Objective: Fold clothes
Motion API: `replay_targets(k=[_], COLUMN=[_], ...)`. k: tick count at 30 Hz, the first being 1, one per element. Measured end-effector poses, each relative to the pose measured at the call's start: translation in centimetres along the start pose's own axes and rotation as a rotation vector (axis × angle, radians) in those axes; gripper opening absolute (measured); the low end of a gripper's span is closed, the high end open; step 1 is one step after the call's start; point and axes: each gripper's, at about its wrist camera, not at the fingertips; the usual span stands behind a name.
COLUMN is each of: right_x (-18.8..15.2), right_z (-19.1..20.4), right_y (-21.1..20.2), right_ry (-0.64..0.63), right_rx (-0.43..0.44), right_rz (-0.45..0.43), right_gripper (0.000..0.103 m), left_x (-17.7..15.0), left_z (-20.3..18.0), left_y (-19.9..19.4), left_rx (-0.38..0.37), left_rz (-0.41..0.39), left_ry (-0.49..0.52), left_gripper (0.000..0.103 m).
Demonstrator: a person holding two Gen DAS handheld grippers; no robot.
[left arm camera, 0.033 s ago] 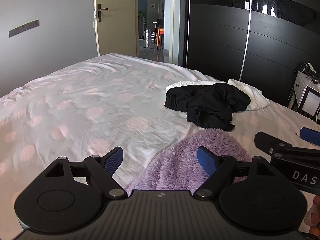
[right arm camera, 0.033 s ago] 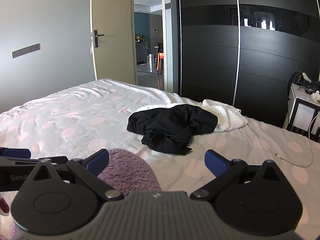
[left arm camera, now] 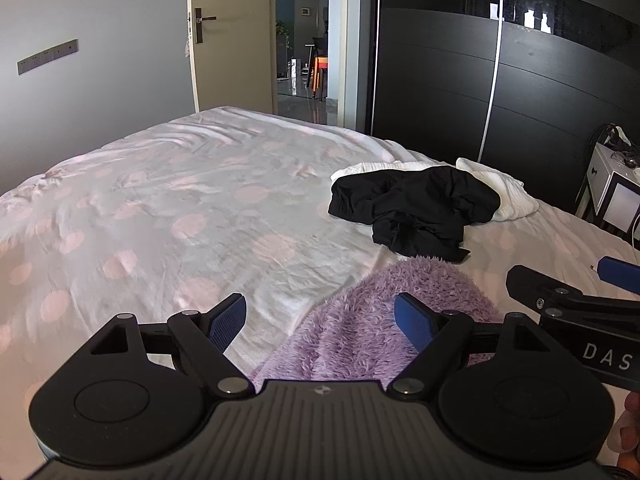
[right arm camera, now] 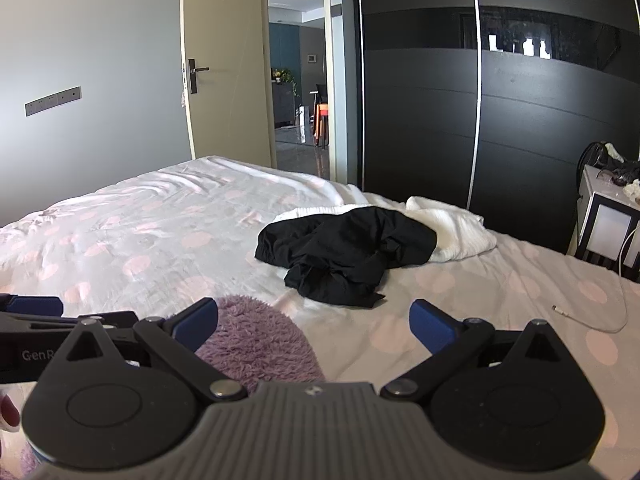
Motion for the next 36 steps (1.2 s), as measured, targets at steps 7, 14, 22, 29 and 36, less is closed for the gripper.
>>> replay_targets(k=[7,14,22,29,36], right_x=[-0.7,-1.6,-1.1,-0.6,-0.8], right_z=[1.0,2.0,1.5,0.5,0.6], right_y=[-0.5,-0.2,0.1,0.5,0.4], right_ry=[-0.002,0.015,0.028,0.039,0.047], right_rx=[0.010,0.033,0.067,0.095,0.093], right_rz=[-0.016,-0.007,0.014,0.028,0.027], right_gripper=[0.102,0.102,0.102,0.102,0.102], left_x=[0.0,0.2,0.3,0.2,0.1], left_z=[0.2,0.3,0.5,0.6,0.8], left_y=[0.0,-0.5,-0.4,-0.3,-0.3], left_rx=[-0.002,0.011,0.024,0.028,0.033], left_rz=[-0.006,-0.028,-0.023,-0.017,-0.013], left_ry=[-0.019,-0.014,-0.022,-0.021,-0.020], left_gripper=[0.081,0.081,0.081,0.081,0.081])
Point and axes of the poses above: each gripper's, at about its wrist camera, not at the fingertips, and y roughly the way its jaws point, z to its left, x to its top, and after that the axes turned 15 degrees about -y, right-handed
